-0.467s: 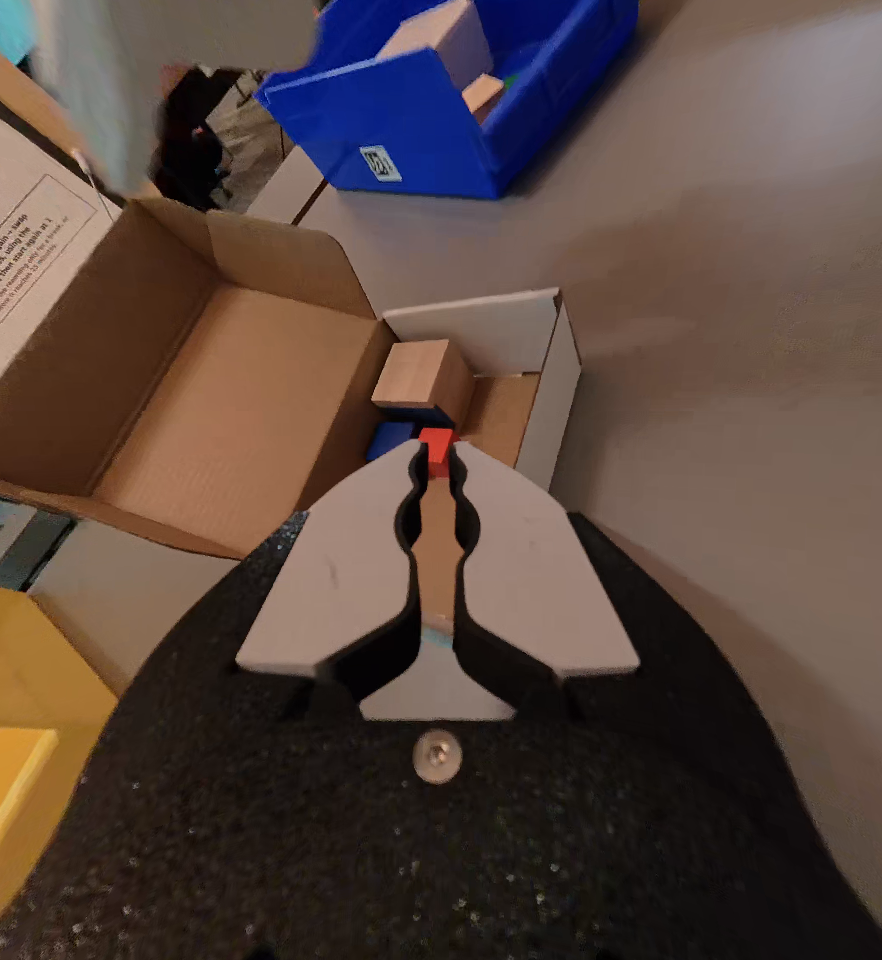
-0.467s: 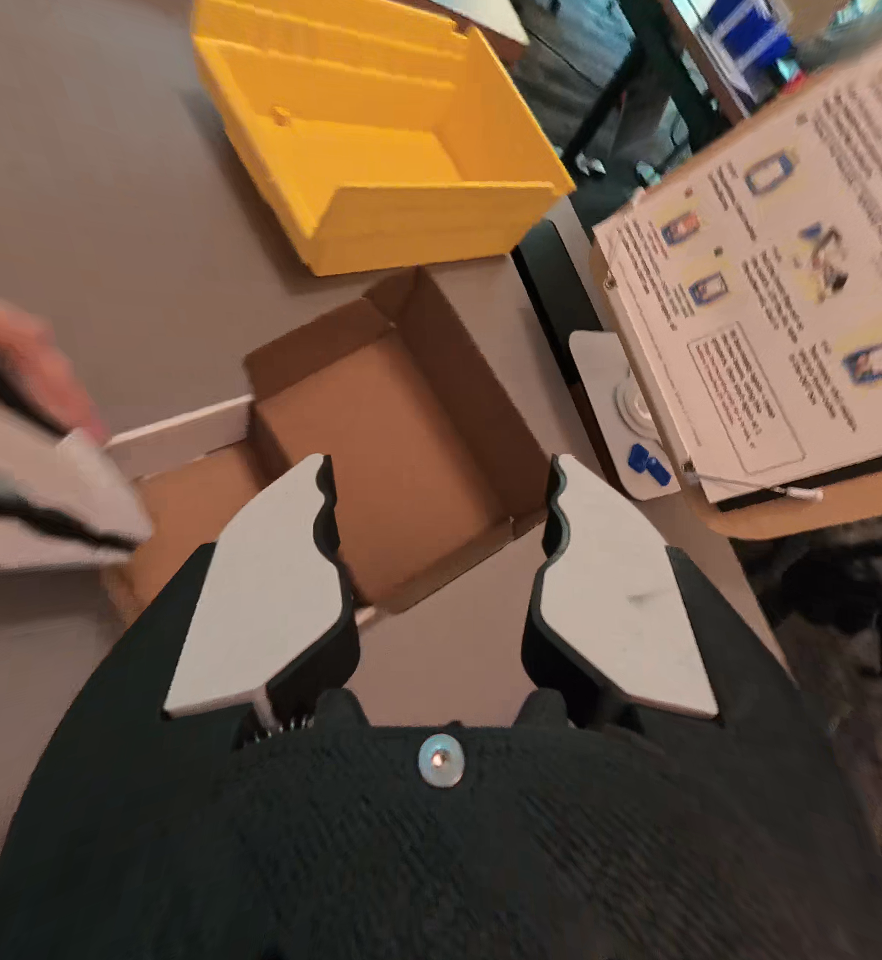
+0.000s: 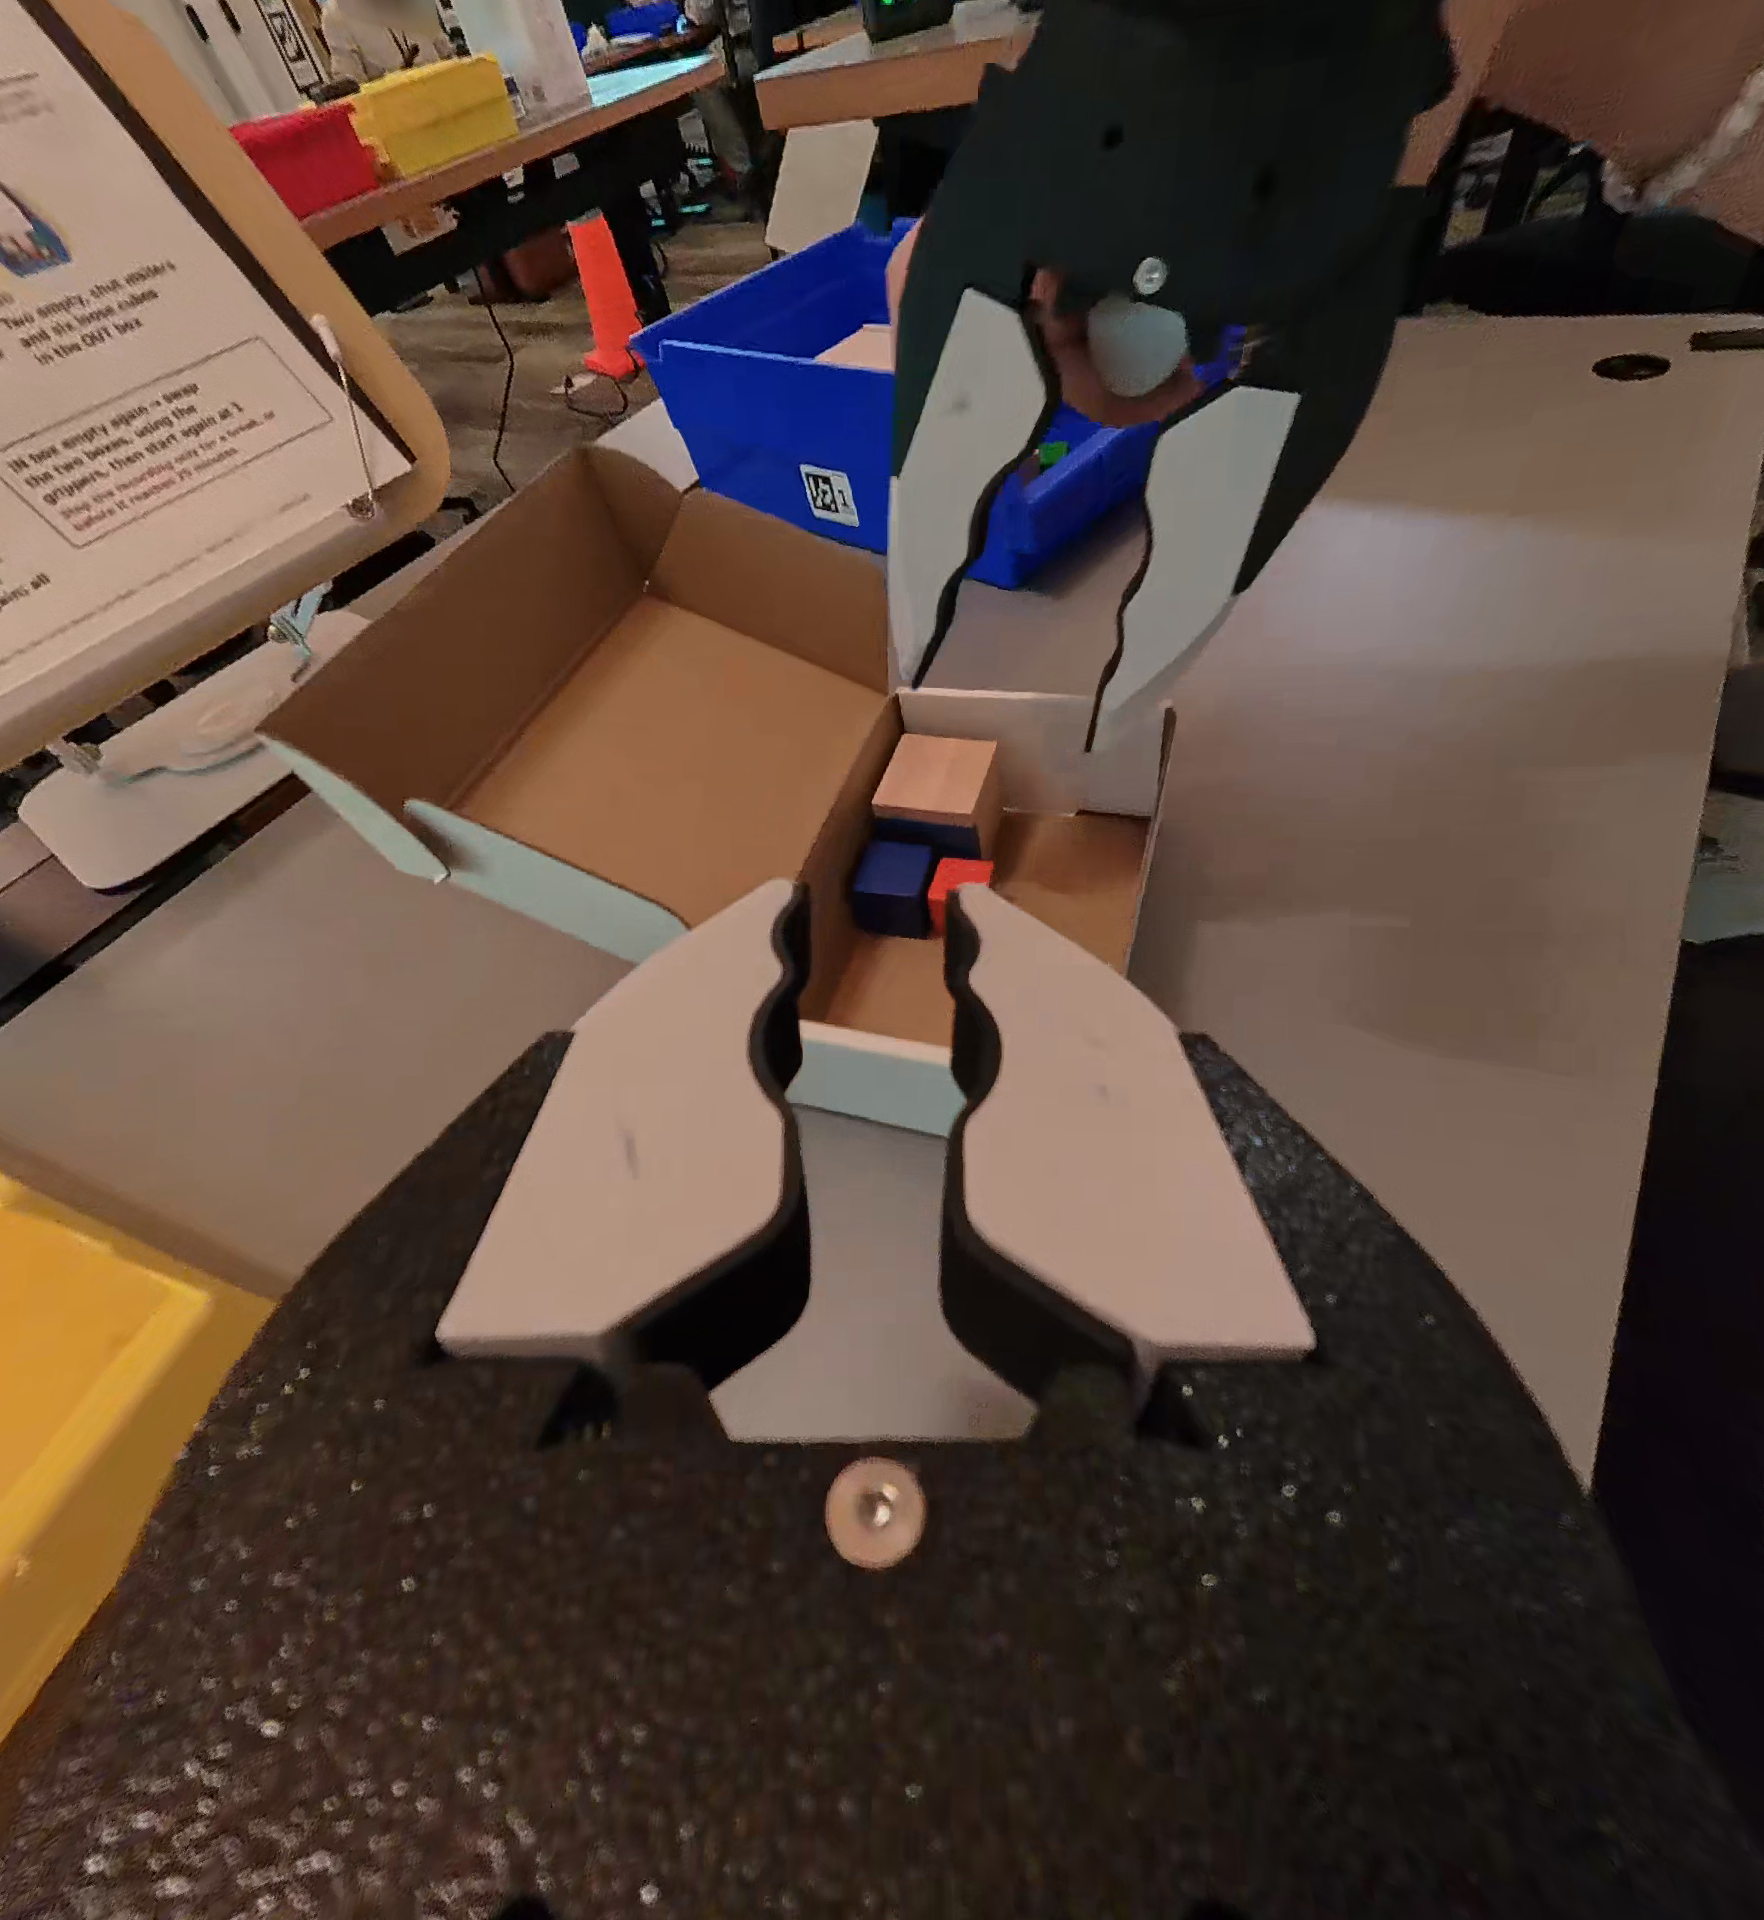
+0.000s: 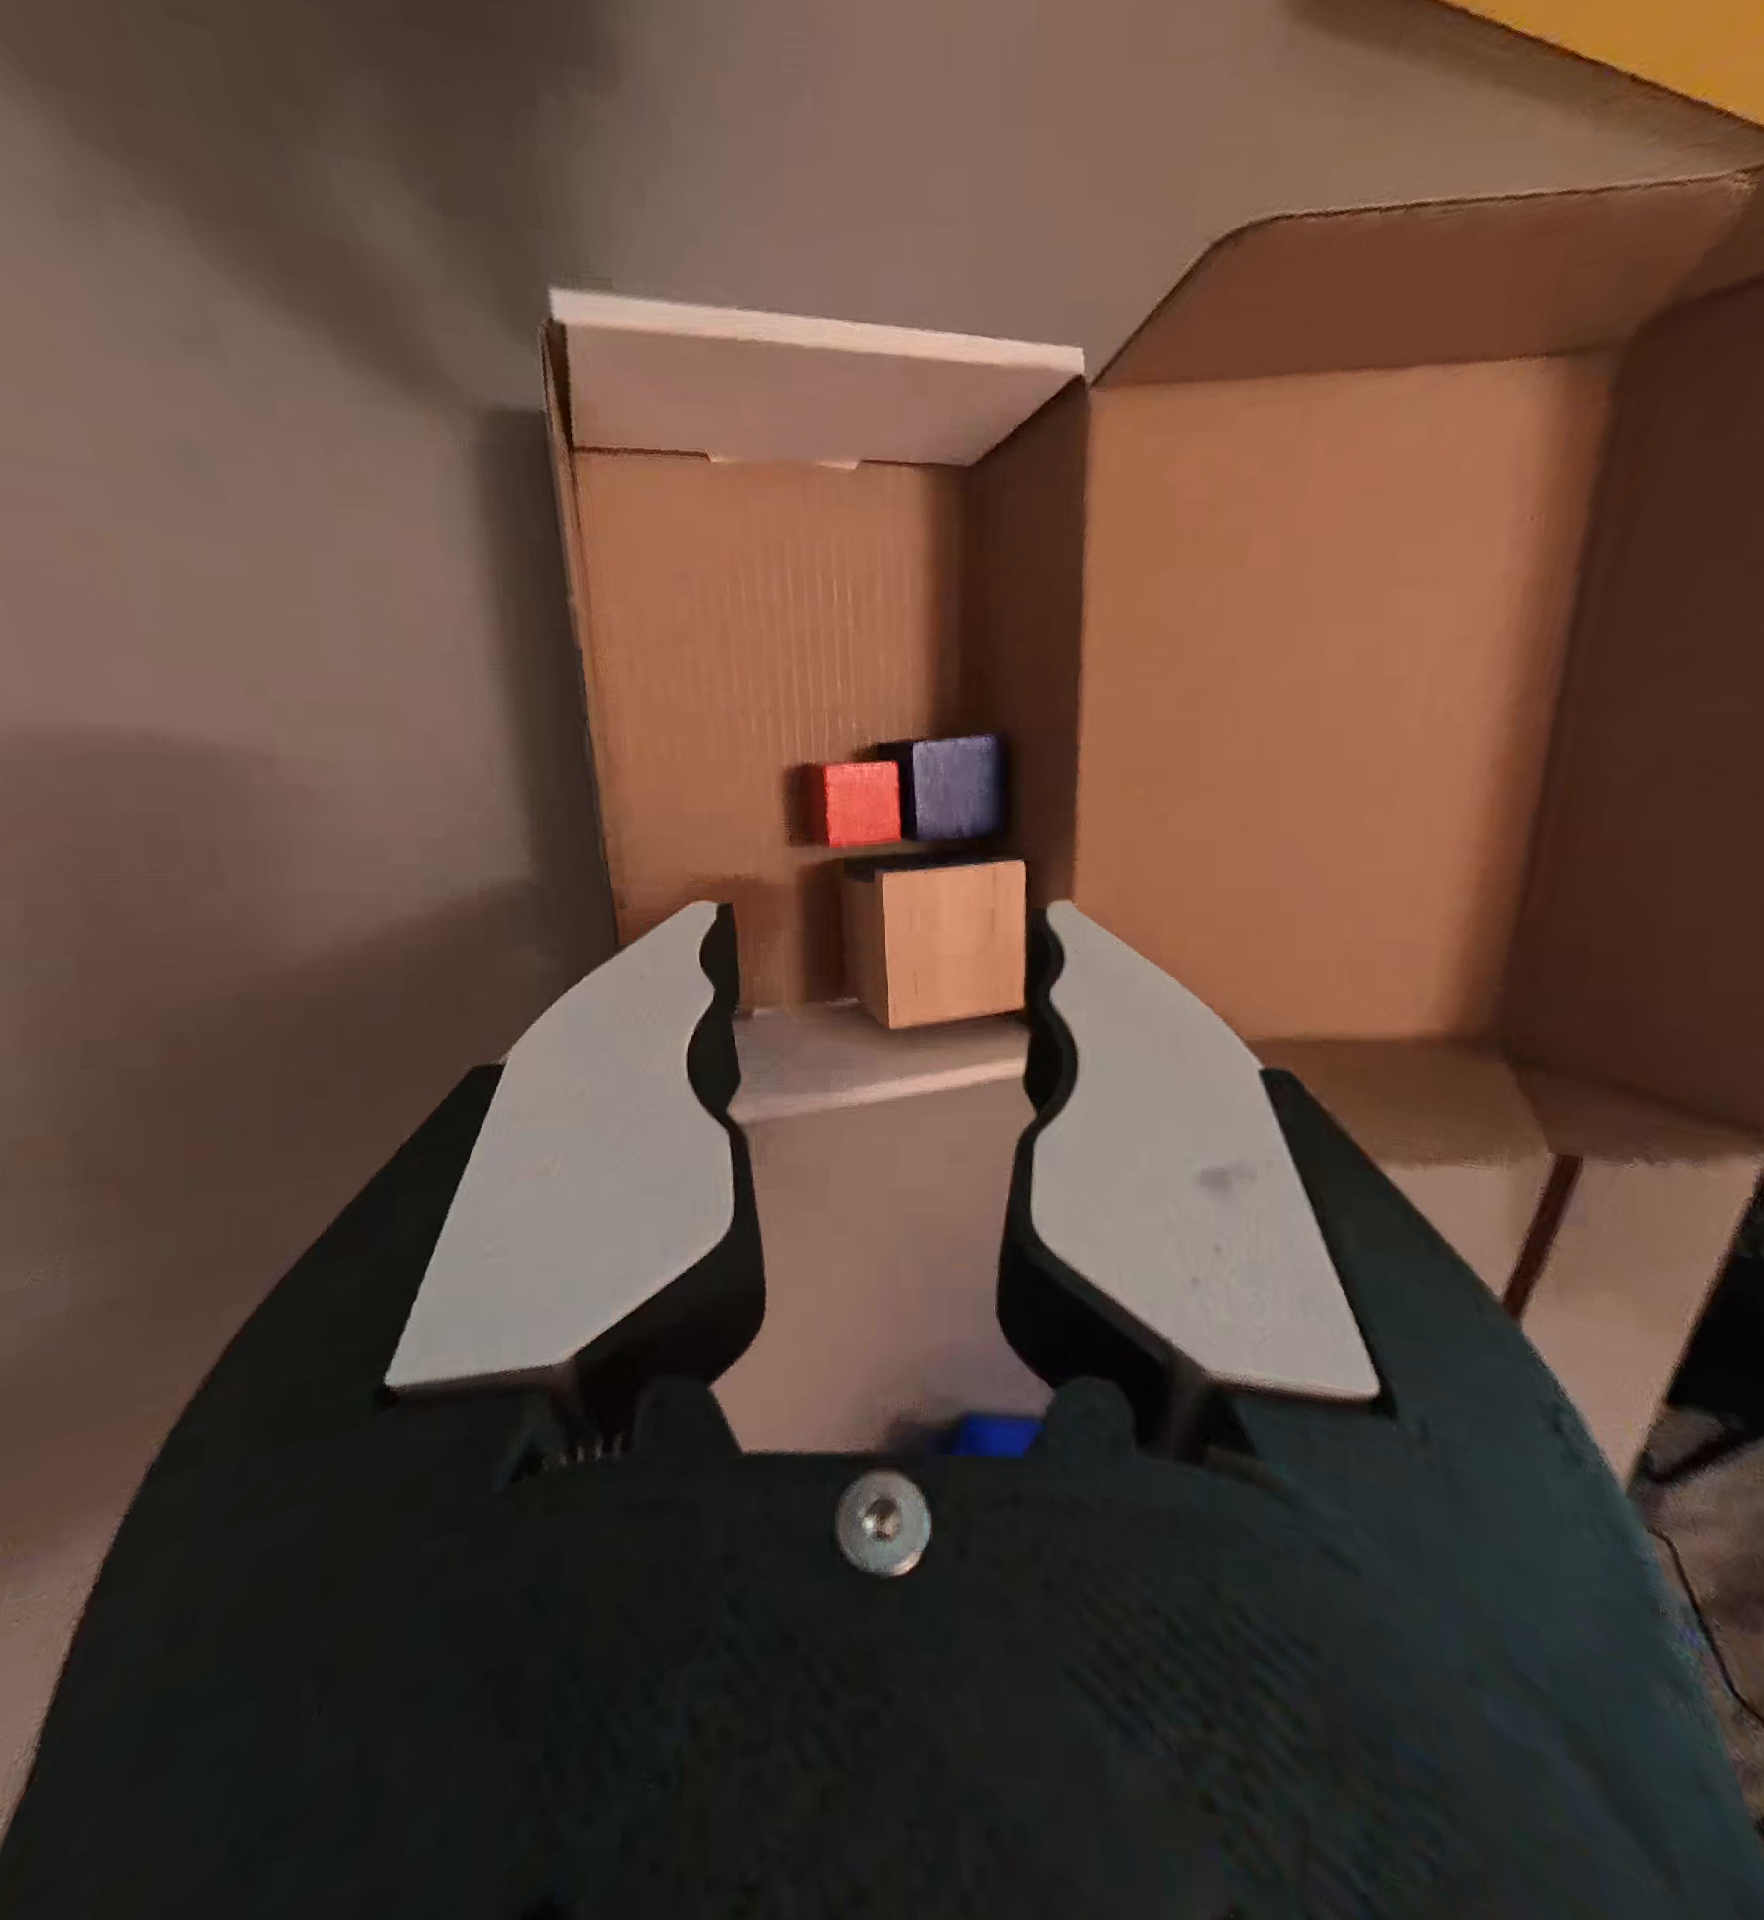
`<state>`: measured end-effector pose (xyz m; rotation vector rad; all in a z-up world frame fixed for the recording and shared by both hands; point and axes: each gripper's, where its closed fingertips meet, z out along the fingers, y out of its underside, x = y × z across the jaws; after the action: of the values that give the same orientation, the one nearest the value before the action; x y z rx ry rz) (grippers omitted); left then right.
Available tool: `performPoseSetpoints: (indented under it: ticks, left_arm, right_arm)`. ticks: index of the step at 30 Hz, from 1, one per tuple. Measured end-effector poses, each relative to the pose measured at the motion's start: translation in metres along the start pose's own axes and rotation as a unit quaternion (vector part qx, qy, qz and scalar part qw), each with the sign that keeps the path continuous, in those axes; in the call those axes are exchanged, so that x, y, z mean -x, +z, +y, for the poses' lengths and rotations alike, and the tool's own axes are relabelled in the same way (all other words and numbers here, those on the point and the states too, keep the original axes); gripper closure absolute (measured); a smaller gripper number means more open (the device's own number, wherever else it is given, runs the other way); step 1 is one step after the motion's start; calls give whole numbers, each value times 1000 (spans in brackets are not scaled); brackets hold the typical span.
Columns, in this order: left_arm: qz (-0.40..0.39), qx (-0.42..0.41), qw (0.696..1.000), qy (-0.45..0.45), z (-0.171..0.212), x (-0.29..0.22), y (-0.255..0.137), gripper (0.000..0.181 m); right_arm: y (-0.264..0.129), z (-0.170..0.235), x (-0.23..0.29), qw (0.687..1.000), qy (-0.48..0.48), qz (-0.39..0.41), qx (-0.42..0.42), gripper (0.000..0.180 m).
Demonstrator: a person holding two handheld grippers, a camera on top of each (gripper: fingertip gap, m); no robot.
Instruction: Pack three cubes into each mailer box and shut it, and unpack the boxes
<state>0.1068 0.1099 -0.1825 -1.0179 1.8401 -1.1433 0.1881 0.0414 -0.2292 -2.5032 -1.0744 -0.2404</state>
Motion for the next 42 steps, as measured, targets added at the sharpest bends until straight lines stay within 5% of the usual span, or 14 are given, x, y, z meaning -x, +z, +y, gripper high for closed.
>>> performPoseSetpoints:
  ticks: [1, 10, 29, 42]
  left_arm:
    - [-1, 7, 1000, 4, 3, 0, 0, 157]
    - [26, 79, 991, 102, 28, -17, 10, 149]
    - [37, 66, 994, 79, 29, -16, 13, 148]
    - [51, 76, 992, 87, 35, -22, 16, 149]
  right_arm:
    - [6, 0, -2, 1000, 2, -10, 0, 127]
    - [40, 24, -10, 996, -2, -26, 83, 121]
    - [47, 38, -7, 988, -54, -50, 134, 128]
    - [56, 48, -14, 980, -120, -50, 152, 118]
